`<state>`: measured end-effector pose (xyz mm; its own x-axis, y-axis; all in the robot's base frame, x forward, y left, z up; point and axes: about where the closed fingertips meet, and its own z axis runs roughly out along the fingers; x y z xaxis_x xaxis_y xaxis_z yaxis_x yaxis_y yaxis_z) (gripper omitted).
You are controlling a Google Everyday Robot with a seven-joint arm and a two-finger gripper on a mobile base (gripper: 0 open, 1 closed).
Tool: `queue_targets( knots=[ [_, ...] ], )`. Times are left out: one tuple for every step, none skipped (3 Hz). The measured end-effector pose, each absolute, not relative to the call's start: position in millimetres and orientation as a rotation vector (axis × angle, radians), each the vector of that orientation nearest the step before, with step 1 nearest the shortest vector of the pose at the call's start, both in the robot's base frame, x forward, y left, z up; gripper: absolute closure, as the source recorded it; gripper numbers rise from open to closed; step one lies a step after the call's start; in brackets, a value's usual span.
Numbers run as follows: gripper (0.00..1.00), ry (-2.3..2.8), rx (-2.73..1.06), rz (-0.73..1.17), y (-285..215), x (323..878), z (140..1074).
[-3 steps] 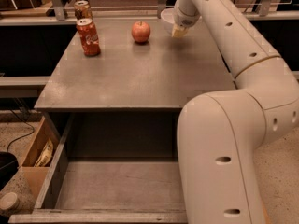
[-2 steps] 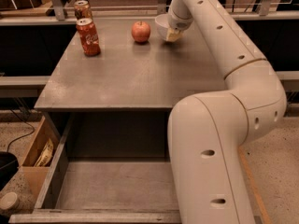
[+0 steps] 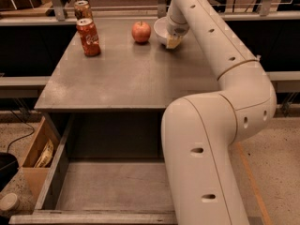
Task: Move white bowl near apple
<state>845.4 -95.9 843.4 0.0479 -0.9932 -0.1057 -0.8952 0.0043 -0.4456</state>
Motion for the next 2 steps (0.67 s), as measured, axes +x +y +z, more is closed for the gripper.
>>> queue_targets(
  knots=[
    [0.47,1.897,-1.941,-0.339,-95.9,845.4,843.6],
    [0.24,1.897,-1.944,-0.336,-94.4,846.6,839.7]
  ],
)
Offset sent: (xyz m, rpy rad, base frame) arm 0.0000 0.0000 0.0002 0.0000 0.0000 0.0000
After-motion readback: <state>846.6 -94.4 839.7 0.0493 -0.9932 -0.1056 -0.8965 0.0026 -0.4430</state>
